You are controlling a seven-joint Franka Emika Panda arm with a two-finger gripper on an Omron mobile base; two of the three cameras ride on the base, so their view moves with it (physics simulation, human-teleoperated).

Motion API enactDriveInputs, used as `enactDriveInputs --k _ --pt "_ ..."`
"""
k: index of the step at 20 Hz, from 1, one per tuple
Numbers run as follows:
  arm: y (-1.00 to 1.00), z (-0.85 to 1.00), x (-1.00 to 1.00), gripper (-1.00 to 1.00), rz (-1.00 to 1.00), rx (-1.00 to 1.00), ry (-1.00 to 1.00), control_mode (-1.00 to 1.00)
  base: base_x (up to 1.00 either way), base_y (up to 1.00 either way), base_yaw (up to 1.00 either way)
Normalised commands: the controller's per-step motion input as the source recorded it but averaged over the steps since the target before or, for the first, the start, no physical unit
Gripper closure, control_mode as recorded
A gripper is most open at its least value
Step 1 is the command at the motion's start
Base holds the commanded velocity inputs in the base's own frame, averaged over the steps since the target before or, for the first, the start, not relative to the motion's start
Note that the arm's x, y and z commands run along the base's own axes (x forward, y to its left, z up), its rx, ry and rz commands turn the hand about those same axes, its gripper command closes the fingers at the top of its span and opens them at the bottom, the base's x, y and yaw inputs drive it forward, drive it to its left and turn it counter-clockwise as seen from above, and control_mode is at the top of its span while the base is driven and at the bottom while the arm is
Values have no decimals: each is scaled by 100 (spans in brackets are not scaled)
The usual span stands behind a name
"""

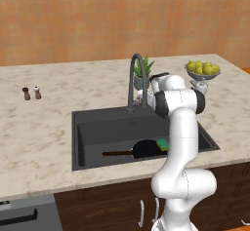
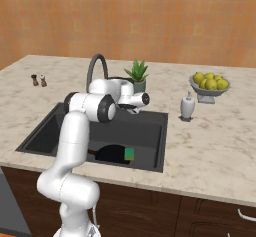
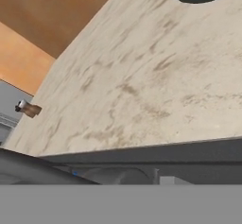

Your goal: Pick the pan and sponge and place them into the sink. Then turn on the water.

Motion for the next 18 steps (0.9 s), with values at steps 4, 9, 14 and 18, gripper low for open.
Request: enactDriveInputs --k 4,9,14,18 --pt "0 -2 0 100 -3 16 0 -100 0 0 0" --pt "-13 0 5 100 -19 31 13 -100 0 0 0" --pt "-18 0 2 100 -20 29 20 -100 0 0 0" --pt "-16 0 0 100 -4 12 7 -100 0 0 0"
